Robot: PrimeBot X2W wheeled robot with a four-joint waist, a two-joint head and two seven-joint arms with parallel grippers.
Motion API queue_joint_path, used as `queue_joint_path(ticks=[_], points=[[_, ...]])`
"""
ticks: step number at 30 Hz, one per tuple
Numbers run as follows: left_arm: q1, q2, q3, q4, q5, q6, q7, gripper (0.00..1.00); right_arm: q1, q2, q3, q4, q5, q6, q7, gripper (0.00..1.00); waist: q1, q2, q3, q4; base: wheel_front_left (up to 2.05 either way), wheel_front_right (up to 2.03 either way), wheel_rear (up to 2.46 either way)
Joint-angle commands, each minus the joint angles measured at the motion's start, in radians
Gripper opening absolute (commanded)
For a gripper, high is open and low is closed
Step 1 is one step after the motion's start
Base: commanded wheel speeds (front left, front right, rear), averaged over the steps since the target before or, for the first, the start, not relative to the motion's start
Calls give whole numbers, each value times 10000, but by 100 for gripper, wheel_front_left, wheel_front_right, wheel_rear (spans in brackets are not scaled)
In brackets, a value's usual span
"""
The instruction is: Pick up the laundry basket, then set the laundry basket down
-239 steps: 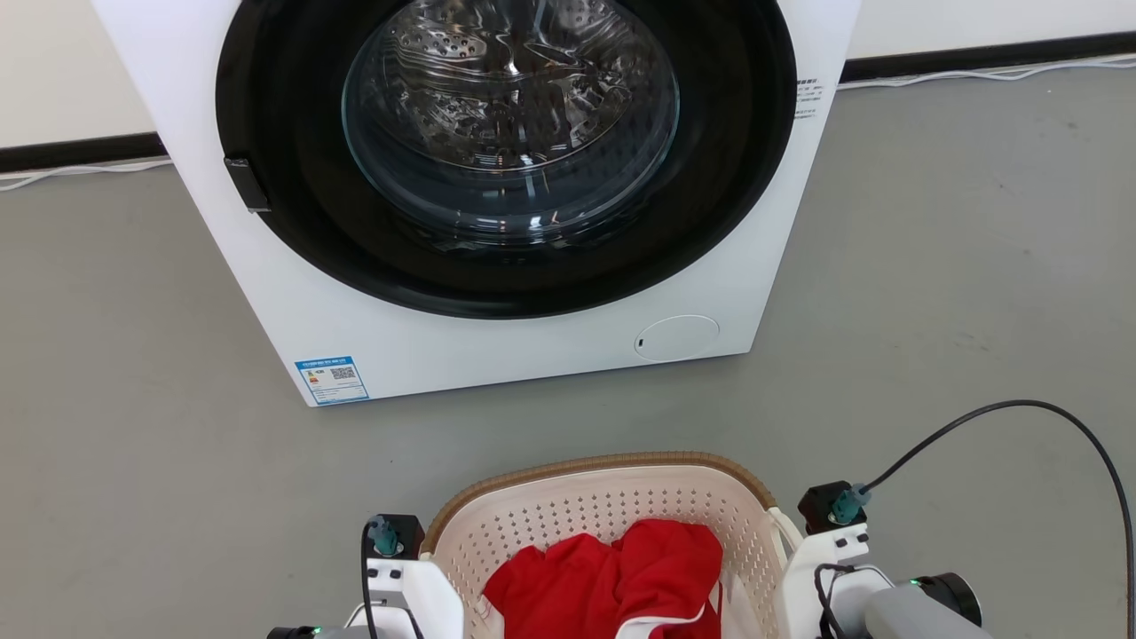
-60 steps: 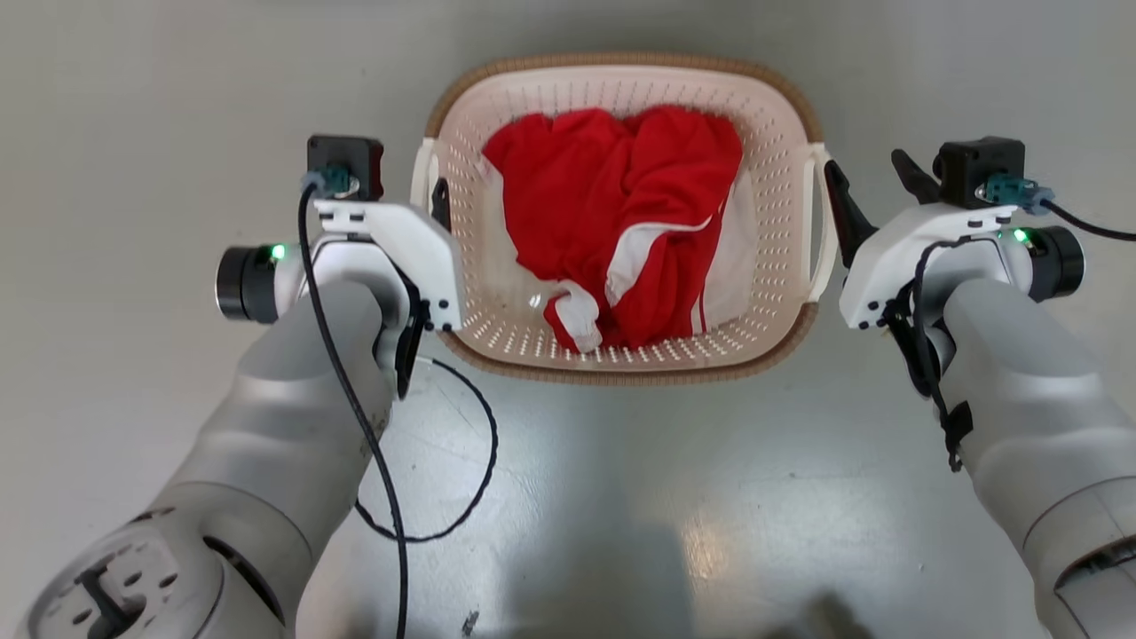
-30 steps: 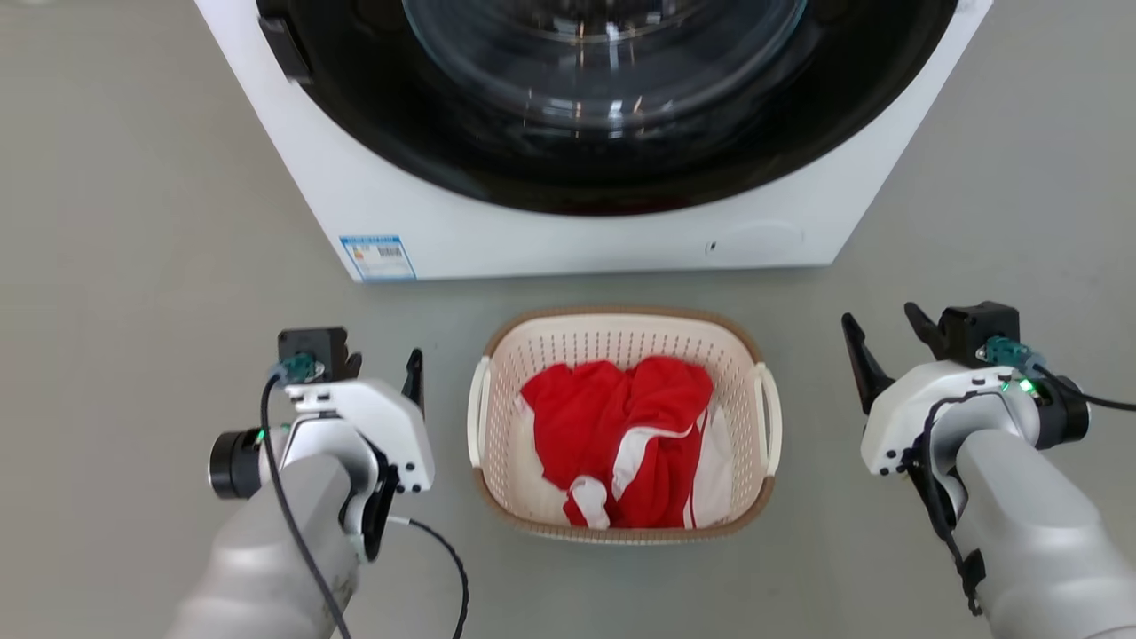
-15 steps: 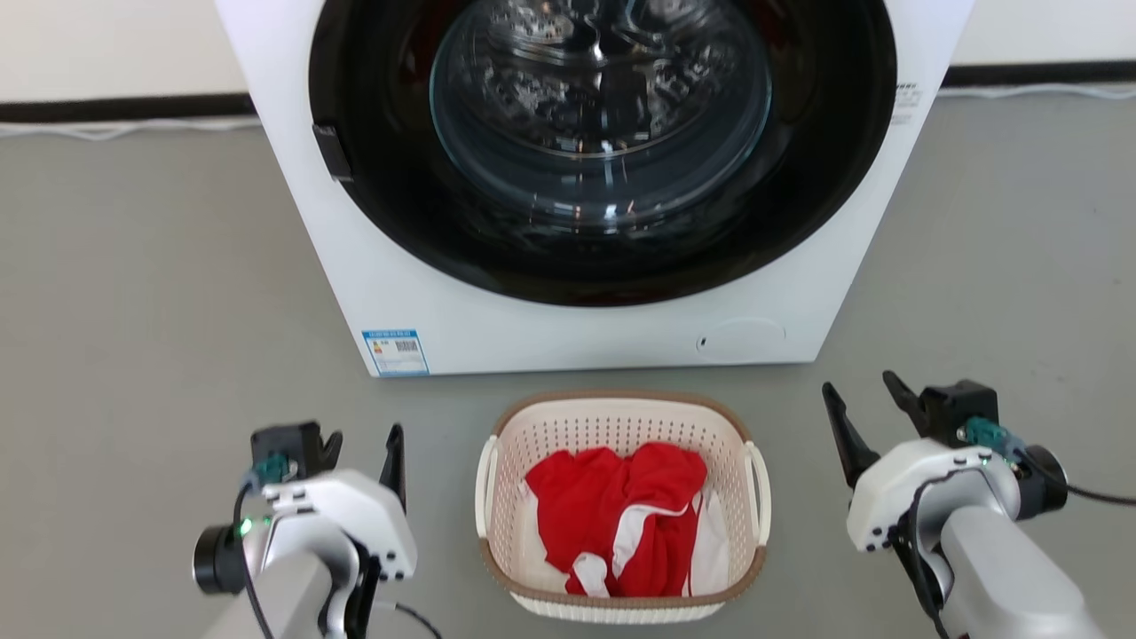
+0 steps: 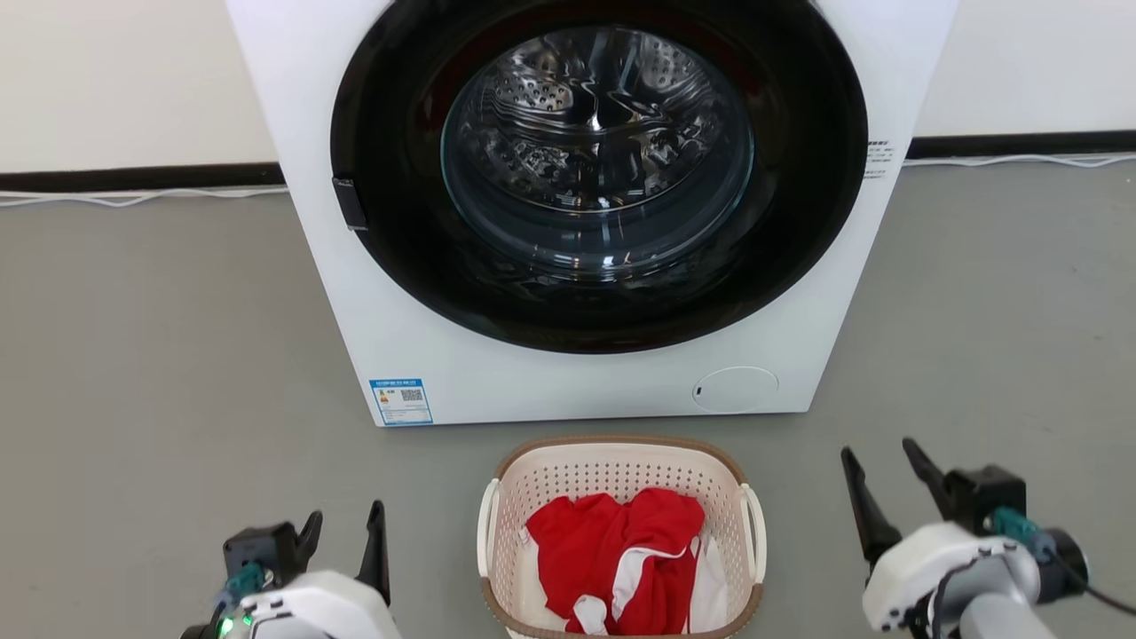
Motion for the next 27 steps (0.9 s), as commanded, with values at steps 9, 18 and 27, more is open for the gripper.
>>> queue_joint_path(ticks=[9,18,27], points=[[1225,-59,1348,-1323,713,-15,-135,100,1098,282,-296,-1243,-516,62,-54,100,0,-1,-353,-265,0,0,0],[1720,-353,1964,-1691,1175,-76,-135,100,1500,400,-572,-1911,-804,62,220,100,0,-1,-552,-274,0,0,0],[2368,-678,1801,-1154,1129,-181,27,0,2058,595,-823,-1494,-685,-10,343,0,0,-1,-584,-266,0,0,0]])
